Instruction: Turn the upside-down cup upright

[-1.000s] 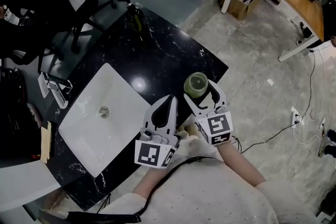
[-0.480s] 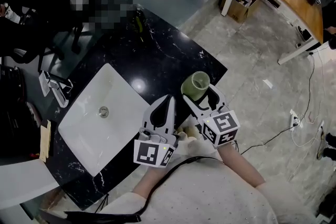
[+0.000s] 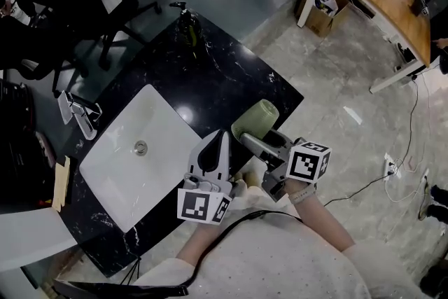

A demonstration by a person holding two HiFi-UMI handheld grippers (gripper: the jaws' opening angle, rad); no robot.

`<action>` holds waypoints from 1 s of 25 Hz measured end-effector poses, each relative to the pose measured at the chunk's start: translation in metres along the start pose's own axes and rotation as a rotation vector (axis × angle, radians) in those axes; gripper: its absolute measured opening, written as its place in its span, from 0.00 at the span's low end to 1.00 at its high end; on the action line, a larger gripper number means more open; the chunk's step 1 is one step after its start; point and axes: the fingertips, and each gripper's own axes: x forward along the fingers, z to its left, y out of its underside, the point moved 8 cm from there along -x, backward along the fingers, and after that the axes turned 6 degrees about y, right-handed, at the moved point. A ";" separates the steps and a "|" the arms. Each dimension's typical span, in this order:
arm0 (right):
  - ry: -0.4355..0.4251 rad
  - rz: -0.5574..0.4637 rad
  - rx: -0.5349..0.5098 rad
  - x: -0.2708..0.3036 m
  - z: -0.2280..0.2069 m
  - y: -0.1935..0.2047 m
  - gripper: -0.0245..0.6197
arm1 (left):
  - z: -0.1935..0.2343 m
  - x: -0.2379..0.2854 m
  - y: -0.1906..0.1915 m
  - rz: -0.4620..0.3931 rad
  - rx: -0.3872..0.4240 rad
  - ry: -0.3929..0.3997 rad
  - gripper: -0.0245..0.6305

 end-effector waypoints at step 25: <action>-0.808 0.035 1.501 0.020 -0.005 0.047 0.54 | 0.003 -0.004 -0.001 0.019 0.014 -0.039 0.05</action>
